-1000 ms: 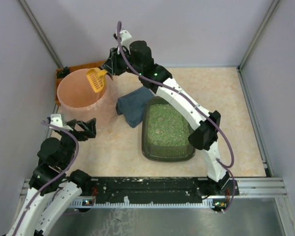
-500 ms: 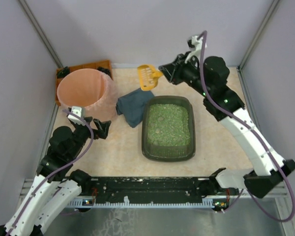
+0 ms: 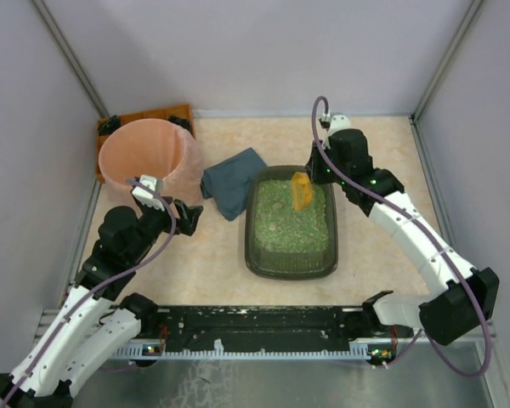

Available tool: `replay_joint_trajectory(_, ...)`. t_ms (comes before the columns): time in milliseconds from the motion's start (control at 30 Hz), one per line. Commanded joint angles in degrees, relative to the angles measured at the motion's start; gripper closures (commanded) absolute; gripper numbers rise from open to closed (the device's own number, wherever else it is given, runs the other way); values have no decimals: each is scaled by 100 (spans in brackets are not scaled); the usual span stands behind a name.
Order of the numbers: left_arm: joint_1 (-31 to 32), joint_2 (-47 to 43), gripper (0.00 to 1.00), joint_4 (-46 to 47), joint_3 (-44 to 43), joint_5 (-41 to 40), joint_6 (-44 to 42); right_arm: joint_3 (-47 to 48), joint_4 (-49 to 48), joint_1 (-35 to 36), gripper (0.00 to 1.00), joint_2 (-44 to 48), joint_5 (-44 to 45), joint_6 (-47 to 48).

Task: Clean the litter box

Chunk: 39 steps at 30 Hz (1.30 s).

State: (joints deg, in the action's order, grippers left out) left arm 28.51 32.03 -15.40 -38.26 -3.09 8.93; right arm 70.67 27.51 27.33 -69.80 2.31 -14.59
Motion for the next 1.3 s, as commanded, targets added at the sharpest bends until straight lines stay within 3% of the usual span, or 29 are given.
replay_joint_trajectory(0,-21,66,1,324,47,179,-64,-175,-254,-356,100,-159,-94,-90)
replay_joint_trajectory(367,-21,43,1,265,52,57,-161,-1126,-1098,-1229,100,-587,-1203,-910)
replay_joint_trajectory(567,-19,86,1,261,40,98,-147,-1627,-1585,-1344,100,-835,-1875,-1387)
replay_joint_trajectory(900,-17,84,1,248,38,87,-127,-3307,-4363,-1249,100,-1455,-3166,-3525)
replay_joint_trajectory(1100,-21,110,1,250,38,137,-127,-3735,-5438,-1145,100,-1617,-3505,-3966)
replay_joint_trajectory(1267,-21,106,1,248,36,143,-114,-3811,-5526,-1219,100,-1317,-3510,-4000)
